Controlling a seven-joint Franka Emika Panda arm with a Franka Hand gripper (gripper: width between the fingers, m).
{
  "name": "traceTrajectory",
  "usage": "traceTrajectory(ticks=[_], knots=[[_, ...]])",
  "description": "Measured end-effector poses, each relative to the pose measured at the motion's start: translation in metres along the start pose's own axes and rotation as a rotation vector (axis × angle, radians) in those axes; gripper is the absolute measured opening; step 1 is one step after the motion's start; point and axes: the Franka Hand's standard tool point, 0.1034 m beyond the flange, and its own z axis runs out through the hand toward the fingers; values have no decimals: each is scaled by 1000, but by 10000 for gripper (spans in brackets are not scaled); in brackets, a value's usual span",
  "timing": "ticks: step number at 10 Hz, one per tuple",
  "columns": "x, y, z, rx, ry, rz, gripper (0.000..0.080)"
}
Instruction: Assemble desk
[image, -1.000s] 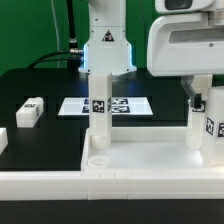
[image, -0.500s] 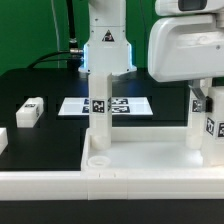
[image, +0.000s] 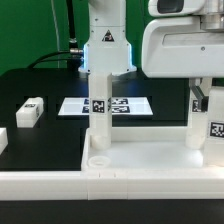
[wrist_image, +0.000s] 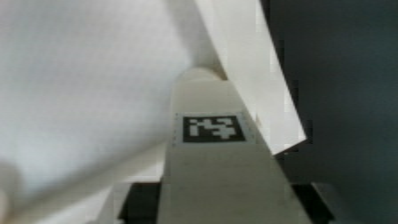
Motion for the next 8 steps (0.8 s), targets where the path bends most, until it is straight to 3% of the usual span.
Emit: traceTrajectory(ticks=[1,3,4,6,8], knots=[[-2,-1,-1,-8,-27,171,292],[2,-3,-1,7,-92,525,292],[4,-1,0,36,-130,733,292],[5,0,1,38,-136,887,292],[5,-1,1,40,-135,854,292]])
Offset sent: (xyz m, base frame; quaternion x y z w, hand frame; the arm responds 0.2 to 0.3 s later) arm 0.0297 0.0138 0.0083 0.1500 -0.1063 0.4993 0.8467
